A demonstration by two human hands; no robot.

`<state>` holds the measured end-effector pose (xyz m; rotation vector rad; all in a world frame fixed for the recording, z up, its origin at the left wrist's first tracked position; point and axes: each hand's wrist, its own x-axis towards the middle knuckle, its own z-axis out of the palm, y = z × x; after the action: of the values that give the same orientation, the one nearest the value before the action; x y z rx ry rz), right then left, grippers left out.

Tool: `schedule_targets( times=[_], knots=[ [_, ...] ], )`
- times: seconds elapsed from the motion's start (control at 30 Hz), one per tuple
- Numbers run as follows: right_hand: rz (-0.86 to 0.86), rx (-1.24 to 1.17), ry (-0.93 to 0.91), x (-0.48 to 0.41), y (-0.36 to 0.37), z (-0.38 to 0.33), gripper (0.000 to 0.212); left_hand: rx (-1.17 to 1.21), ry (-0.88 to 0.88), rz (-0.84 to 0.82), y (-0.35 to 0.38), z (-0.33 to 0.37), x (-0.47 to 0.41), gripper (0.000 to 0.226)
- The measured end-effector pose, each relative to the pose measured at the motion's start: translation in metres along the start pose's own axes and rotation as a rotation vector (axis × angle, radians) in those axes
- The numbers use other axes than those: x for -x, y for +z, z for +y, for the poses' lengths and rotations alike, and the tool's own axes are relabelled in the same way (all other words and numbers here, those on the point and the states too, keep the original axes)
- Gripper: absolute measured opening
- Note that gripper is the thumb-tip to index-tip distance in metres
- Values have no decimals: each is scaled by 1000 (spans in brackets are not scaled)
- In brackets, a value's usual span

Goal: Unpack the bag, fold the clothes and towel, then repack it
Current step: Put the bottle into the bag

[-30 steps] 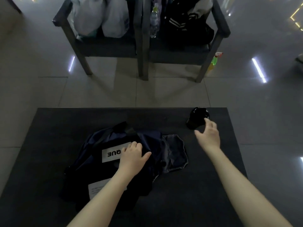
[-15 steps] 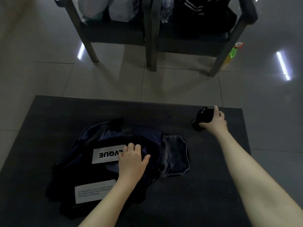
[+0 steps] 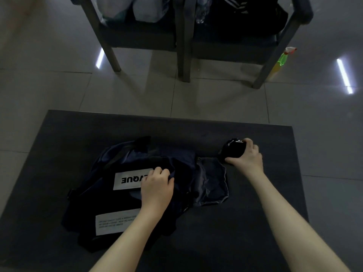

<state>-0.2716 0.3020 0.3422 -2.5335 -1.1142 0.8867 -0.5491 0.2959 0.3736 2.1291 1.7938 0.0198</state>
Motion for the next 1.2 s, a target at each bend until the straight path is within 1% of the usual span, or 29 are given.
schedule_targets(
  times=[0.13,0.23,0.33,0.43,0.53,0.6,0.63,0.7,0.77,0.8,0.9,0.97,1.03,1.1,1.2],
  knots=[
    [1,-73,-126,53,12,-4,88,128,2,87,-11,-5,2,12],
    [-78,-74,-190,81,24,-12,87,198,1,133,-19,-8,3,15],
    [-209,-86,-180,100,50,-22,91,271,-16,139,-28,-10,3,17],
    [-258,-138,-154,113,77,-33,92,315,-23,167,-36,-12,4,17],
    [-260,-198,-142,122,93,-37,95,228,11,153,-34,-19,6,21],
    [-278,-242,-120,128,99,-35,96,125,57,155,-31,-20,12,31],
    [-278,-259,-113,131,101,-33,97,79,106,182,-28,-20,16,35],
    [-256,-286,-112,135,103,-30,96,-44,256,244,-22,-20,26,30],
    [-220,-291,-98,138,103,-30,94,-145,351,224,-15,-21,35,23],
    [-201,-285,-86,138,101,-29,93,-175,350,188,-11,-20,37,26],
    [-163,-295,-53,138,97,-29,93,-310,321,74,-1,-13,38,46],
    [-142,-303,-41,136,93,-28,93,-394,318,29,5,-5,36,51],
    [-123,-310,-23,134,88,-25,94,-428,337,18,10,0,31,43],
    [-120,-324,3,131,84,-19,96,-415,342,31,15,4,29,31],
    [-162,-324,21,129,84,-13,97,-261,229,39,20,7,29,17]
  ],
)
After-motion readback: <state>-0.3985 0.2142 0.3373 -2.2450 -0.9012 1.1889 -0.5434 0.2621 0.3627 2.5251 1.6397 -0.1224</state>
